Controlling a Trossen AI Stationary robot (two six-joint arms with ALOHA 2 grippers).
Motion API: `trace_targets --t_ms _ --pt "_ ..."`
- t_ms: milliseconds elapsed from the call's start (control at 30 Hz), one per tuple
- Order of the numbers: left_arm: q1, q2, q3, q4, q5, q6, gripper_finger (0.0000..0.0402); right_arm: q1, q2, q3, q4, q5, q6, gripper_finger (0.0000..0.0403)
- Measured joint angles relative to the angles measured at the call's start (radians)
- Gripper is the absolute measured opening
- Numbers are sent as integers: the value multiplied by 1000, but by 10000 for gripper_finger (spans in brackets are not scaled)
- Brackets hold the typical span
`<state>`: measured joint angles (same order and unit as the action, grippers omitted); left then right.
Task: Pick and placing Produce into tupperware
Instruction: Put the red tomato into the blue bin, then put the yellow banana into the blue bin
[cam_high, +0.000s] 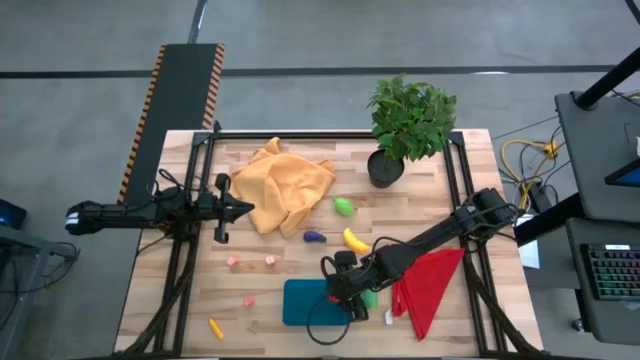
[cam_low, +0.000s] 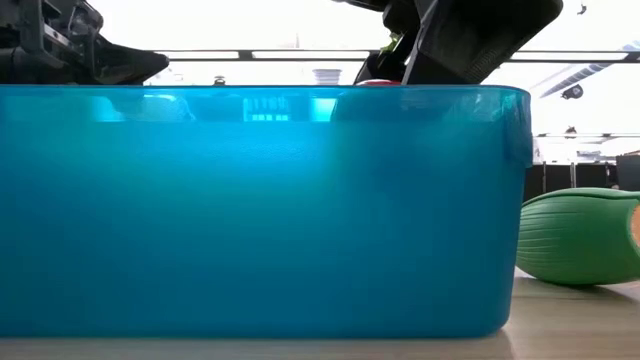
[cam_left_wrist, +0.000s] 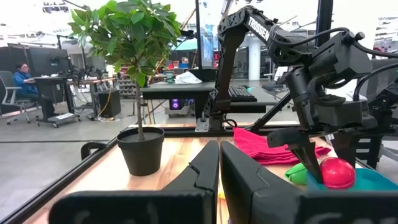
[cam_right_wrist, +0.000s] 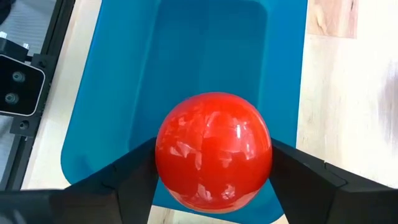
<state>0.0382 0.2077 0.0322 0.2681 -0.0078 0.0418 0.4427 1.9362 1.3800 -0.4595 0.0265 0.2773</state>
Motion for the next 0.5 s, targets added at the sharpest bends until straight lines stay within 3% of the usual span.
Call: trace_targets --t_ms 500 --pt "0 1 0 1 0 0 0 -9 0 51 -9 0 -27 310"
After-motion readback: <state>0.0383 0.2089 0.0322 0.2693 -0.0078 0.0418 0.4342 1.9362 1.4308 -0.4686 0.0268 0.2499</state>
